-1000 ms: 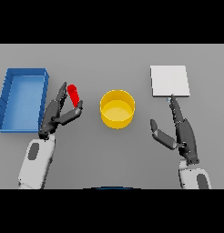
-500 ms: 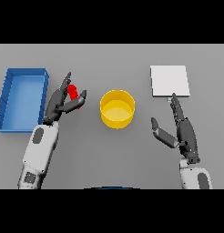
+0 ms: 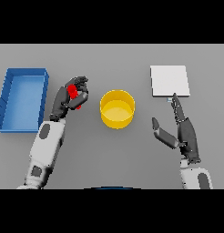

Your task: Pick up the red beaker and tilt it to pour out 1 green nut into yellow bowl. Pick up the yellow bowl and place it on the metallic measuring scale.

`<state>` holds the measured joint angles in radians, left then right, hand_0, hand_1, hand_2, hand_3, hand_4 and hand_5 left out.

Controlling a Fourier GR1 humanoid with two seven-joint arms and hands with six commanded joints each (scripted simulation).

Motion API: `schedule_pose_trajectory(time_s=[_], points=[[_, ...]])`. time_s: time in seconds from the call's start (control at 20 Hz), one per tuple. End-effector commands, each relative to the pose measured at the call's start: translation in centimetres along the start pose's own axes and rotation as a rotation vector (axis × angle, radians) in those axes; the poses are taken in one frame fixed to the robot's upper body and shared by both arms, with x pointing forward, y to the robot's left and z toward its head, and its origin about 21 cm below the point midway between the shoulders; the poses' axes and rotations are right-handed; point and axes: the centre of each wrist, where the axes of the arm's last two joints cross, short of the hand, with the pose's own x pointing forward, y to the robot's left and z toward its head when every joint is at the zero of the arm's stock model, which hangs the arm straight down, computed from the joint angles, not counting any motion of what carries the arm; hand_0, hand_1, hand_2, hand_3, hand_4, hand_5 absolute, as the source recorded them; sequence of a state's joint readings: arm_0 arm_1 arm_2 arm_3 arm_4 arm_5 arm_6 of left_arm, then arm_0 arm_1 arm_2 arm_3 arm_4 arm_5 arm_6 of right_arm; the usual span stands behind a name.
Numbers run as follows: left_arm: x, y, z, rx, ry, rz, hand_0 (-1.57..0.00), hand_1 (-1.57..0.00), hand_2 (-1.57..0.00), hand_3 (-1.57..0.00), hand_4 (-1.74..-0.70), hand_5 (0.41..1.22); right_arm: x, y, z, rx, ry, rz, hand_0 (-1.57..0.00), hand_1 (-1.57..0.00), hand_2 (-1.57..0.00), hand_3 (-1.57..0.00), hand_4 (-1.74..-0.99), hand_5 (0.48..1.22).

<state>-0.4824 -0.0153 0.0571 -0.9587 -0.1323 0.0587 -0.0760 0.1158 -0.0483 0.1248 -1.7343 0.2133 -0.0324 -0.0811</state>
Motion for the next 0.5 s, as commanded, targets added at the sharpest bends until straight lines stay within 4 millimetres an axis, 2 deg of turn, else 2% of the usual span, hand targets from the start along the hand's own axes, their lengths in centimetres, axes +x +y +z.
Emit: schedule_pose_trajectory(time_s=[0.0,0.1,0.2,0.25,0.3,0.45], points=[[-0.1,-0.3,-0.2,0.024,-0.002,-0.012,-0.68,-0.70,-0.71,-0.71,-1.44,0.949,-0.3,-0.2,0.0,-0.002,0.016,-0.001,0.00,0.00,0.00,0.00,-1.285,0.683],[-0.1,-0.3,-0.4,0.042,-0.026,-0.063,-1.00,-1.01,-1.02,-1.02,-1.44,1.047,-0.2,-0.2,-0.3,-0.008,0.015,-0.004,0.00,0.00,0.00,0.00,-1.287,0.684],[-0.2,-0.8,-0.4,0.030,-0.047,-0.054,-1.21,-1.21,-1.22,-1.22,-1.45,1.109,-0.3,-0.3,-0.2,0.008,0.005,-0.008,0.00,0.00,0.00,0.00,-1.291,0.684],[0.1,-1.1,-0.6,0.033,-0.035,-0.055,-1.28,-1.29,-1.29,-1.29,-1.45,1.132,-0.3,-0.1,-0.3,0.006,0.001,-0.013,0.00,0.00,0.00,0.00,-1.293,0.682],[-0.1,-1.5,-0.5,0.039,-0.056,-0.061,-1.34,-1.34,-1.35,-1.34,-1.51,1.132,-0.2,-0.3,-0.5,0.004,0.007,-0.013,0.00,0.00,0.00,0.00,-1.296,0.681],[0.5,-1.1,-0.7,0.049,-0.099,-0.028,-1.45,-1.45,-1.46,-1.45,-1.62,1.117,-0.2,0.3,-0.6,0.022,-0.010,-0.007,0.00,0.00,0.00,0.00,-1.288,0.679]])
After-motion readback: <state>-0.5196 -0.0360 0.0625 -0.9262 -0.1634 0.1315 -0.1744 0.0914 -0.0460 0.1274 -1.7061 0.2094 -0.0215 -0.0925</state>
